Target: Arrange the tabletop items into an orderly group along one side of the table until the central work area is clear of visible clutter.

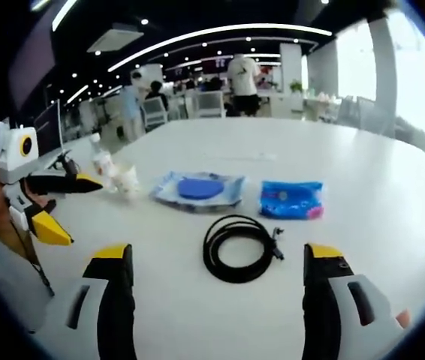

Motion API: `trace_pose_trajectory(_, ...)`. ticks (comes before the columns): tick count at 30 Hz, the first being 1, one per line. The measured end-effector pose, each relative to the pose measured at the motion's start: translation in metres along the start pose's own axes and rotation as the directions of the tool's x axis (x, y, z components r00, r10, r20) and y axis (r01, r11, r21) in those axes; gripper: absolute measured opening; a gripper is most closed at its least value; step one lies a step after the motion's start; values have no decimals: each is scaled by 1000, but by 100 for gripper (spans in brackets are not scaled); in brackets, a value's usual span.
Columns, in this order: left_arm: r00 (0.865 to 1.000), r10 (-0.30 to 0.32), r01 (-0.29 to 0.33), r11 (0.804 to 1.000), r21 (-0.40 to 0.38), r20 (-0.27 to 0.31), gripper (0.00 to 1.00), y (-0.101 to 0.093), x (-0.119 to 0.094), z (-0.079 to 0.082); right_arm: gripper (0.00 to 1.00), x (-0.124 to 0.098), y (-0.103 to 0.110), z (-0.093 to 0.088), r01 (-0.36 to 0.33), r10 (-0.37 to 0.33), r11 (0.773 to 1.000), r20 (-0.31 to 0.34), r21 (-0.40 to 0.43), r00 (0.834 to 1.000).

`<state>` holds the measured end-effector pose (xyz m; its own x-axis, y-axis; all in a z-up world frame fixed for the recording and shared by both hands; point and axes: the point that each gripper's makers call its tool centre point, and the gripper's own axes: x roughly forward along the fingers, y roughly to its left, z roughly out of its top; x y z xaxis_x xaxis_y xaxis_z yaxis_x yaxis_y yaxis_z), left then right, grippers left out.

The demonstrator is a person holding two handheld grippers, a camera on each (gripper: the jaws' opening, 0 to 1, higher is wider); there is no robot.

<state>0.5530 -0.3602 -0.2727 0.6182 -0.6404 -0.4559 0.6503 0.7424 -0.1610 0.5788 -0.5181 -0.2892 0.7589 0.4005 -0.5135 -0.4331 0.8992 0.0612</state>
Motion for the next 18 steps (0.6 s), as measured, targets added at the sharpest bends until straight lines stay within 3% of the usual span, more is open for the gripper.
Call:
trace_pose_trajectory(4, 1000, 11, -11, 1000, 8, 0, 76, 5, 7, 5, 83, 4, -5, 6, -7, 7, 1000, 1, 3, 1000)
trace_pose_trajectory(7, 1000, 30, -30, 999, 19, -5, 68, 14, 14, 9, 67, 11, -3, 10, -39, 39, 999, -12, -1, 999)
trace_pose_trajectory(8, 999, 35, -35, 999, 24, -13, 62, 16, 16, 9, 58, 13, -2, 11, -54, 54, 999, -19, 0, 998)
trace_pose_trajectory(10, 999, 47, -46, 999, 29, -24, 54, 23, 20, 9, 50, 19, -1, 15, -60, 60, 998, -22, -6, 998)
trace_pose_trajectory(14, 996, 62, -59, 997, 40, -59, 25, 34, 27, 6, 23, 33, 4, 25, -94, 93, 994, -30, -46, 995)
trace_pose_trajectory(18, 992, 96, -92, 994, 53, -78, 13, 51, 36, 4, 10, 50, 9, 36, -120, 118, 991, -34, -60, 992)
